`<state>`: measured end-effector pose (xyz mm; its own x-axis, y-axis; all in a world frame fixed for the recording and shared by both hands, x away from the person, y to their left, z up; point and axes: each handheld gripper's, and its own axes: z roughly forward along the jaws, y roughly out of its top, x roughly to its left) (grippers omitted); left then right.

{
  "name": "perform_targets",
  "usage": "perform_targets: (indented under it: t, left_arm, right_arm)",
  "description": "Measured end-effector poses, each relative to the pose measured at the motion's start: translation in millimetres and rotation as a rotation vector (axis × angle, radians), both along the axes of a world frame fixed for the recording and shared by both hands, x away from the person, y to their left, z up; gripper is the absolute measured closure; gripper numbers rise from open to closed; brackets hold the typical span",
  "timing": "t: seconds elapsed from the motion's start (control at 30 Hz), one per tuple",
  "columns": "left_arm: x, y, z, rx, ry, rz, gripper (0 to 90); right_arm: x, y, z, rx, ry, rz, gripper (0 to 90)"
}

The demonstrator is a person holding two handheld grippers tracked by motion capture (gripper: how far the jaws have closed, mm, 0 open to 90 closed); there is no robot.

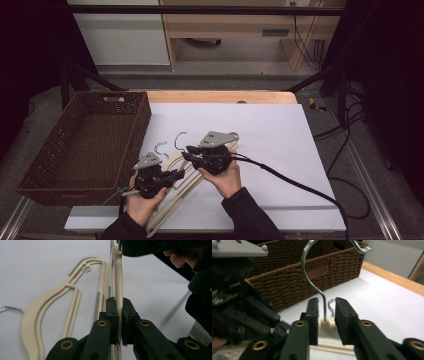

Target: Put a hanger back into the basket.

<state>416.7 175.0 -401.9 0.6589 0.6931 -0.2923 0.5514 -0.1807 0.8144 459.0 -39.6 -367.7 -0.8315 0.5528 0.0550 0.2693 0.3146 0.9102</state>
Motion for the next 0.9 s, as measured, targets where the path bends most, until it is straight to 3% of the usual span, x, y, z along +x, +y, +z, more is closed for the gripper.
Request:
perform_targets:
  t: [0.2,0.3,0.43,0.77,0.9]
  left_arm:
    - [-7.0,0.0,11.2,0.008,-0.036,-0.004,86.1]
    - [-6.6,1.8,12.9,0.017,-0.049,-0.009,86.1]
    - [-6.3,5.1,17.7,0.03,-0.065,-0.012,86.1]
    - [-6.7,20.2,53.5,0.034,-0.143,-0.016,86.1]
    - [-6.9,27.4,67.8,0.036,-0.171,-0.014,86.0]
  right_arm:
    - [-18.1,-39.3,2.9,0.041,-0.036,0.004,47.9]
    - [-23.5,-65.8,0.8,0.083,-0.043,-0.029,34.5]
    - [-25.2,-92.9,-4.5,0.12,-0.036,-0.083,24.2]
    - [-27.1,-147.3,-17.9,0.143,-0.025,-0.218,12.9]
    - [-28.3,-160.2,-27.0,0.121,-0.009,-0.262,9.5]
